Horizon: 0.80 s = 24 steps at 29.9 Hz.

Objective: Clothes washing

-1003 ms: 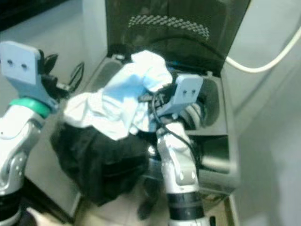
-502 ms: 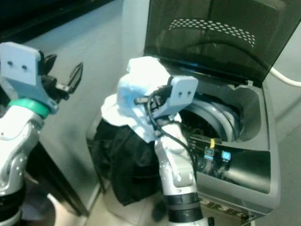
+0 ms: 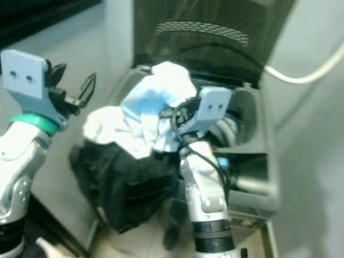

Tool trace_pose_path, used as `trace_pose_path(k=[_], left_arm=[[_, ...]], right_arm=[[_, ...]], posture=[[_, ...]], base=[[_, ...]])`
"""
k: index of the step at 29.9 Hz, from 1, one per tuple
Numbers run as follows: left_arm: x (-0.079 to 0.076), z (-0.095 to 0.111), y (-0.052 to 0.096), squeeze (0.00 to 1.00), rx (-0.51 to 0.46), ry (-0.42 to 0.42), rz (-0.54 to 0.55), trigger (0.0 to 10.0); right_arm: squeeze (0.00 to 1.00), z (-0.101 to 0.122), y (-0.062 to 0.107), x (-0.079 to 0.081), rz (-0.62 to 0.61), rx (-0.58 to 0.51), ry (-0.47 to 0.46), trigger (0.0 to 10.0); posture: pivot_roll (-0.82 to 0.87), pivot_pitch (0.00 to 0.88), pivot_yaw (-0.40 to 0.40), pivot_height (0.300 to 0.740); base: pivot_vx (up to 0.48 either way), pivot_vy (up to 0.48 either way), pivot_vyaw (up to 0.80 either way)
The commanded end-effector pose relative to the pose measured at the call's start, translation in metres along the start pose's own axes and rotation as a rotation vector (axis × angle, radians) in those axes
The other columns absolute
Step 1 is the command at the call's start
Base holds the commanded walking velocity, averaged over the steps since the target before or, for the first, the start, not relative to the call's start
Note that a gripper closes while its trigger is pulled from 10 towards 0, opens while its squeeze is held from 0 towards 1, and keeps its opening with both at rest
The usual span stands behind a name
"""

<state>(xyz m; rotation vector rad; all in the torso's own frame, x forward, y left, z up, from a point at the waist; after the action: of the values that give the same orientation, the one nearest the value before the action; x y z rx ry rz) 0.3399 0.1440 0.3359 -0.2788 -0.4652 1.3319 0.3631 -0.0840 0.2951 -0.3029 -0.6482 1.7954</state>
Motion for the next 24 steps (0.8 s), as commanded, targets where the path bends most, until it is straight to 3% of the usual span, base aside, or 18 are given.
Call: trace_pose_path(k=[1,15,21,24], left_arm=[[-0.0009,-0.0033,0.0012,0.0,0.009,0.0,-0.003,10.0],[0.0002,-0.0049,0.0008,0.0,0.016,0.019,0.008,10.0],[0.0008,-0.0043,0.0007,0.0,0.014,0.02,0.012,10.0],[-0.0003,-0.0033,0.0008,0.0,0.008,0.007,0.006,10.0]], right_arm=[[0.0,0.0013,-0.0015,0.0018,0.001,-0.008,-0.008,10.0],[0.0,0.0015,-0.0022,-0.0033,-0.03,-0.009,-0.022,10.0],[0.0,0.0002,-0.0023,-0.0027,-0.022,-0.007,-0.005,10.0],[0.0,-0.0005,-0.0023,-0.0021,-0.02,-0.005,-0.004,10.0]], posture=[[0.08,0.077,0.034,0.74],[0.08,0.079,0.033,0.74],[0.08,0.076,0.033,0.74],[0.08,0.075,0.033,0.74]], base=[[0.0,0.0,-0.8],[0.0,0.056,-0.76],[0.0,0.48,0.0],[0.0,0.0,0.0]])
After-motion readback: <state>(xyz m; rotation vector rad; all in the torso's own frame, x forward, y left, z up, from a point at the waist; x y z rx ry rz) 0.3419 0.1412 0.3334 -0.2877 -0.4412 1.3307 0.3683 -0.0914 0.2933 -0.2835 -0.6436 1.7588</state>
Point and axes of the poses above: a point about 5 cm out from each wrist's last joint towards the gripper, its own y axis pointing back from the gripper into the wrist, its own z axis along the axis of the wrist's last joint, x = y × z, the point moved 5 cm from there along -y, pointing out of the wrist towards the gripper, and after that the axes turned 3 degrees about y, right-handed, at the moved point
